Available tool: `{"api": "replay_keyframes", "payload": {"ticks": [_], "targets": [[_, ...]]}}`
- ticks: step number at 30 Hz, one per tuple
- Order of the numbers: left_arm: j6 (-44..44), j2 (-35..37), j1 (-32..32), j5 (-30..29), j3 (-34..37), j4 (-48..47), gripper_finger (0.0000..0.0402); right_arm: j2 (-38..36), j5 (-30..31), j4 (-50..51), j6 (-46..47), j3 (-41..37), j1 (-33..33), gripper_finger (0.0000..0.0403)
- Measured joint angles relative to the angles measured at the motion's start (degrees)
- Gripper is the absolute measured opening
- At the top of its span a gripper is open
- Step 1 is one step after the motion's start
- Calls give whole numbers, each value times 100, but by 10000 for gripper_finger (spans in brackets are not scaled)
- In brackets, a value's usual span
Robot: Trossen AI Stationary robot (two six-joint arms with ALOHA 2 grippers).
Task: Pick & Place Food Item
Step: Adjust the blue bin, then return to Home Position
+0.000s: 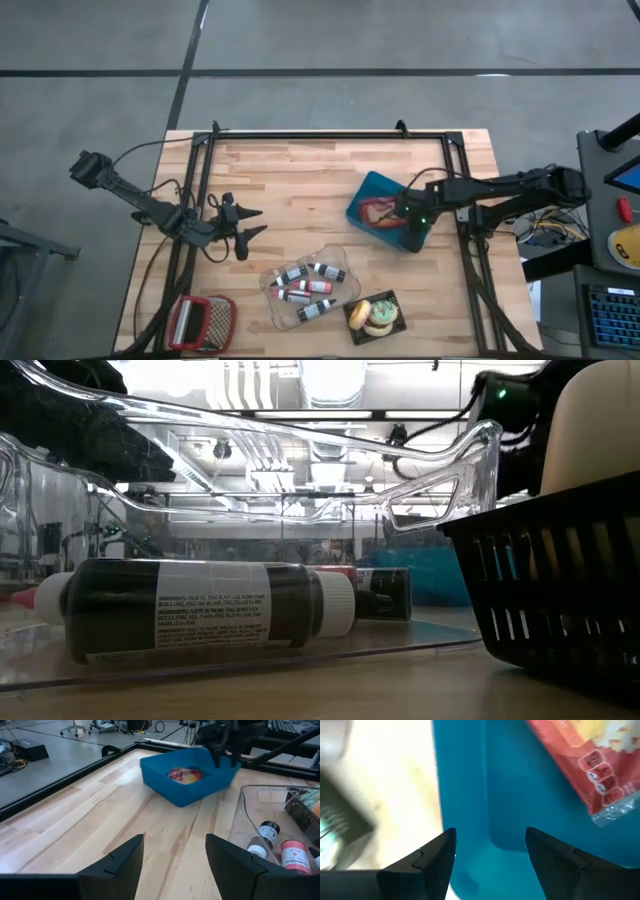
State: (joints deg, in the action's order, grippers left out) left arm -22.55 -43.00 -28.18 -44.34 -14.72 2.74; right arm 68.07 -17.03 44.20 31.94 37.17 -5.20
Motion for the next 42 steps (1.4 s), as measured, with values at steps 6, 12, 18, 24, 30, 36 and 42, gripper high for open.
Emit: {"api": "replay_keyframes", "payload": {"ticks": [6, 12, 18, 24, 30, 36, 42], "targets": [[0, 0, 0, 0, 0, -4, 218, -133, -313, -36, 704, 0, 743, 235], [0, 0, 0, 0, 0, -20, 218, -211, -252, 147, 1530, -2, 1369, 235], [82, 0, 0, -1, 0, -20, 218, -407, 561, 136, 1294, 40, 1448, 235], [433, 55, -108, 161, 0, 28, 218, -1226, 957, -2034, -490, 31, 1683, 235], [895, 442, -649, 53, 0, 173, 218, -2272, 928, -3270, -1930, -125, 2191, 235], [659, 1201, -1398, -977, 85, -215, 218, -3154, 925, -3856, -2606, -660, 2649, 235], [556, 2022, -1872, -1118, 588, -144, 218, -4010, 912, -4282, -2725, -1546, 2838, 235]]}}
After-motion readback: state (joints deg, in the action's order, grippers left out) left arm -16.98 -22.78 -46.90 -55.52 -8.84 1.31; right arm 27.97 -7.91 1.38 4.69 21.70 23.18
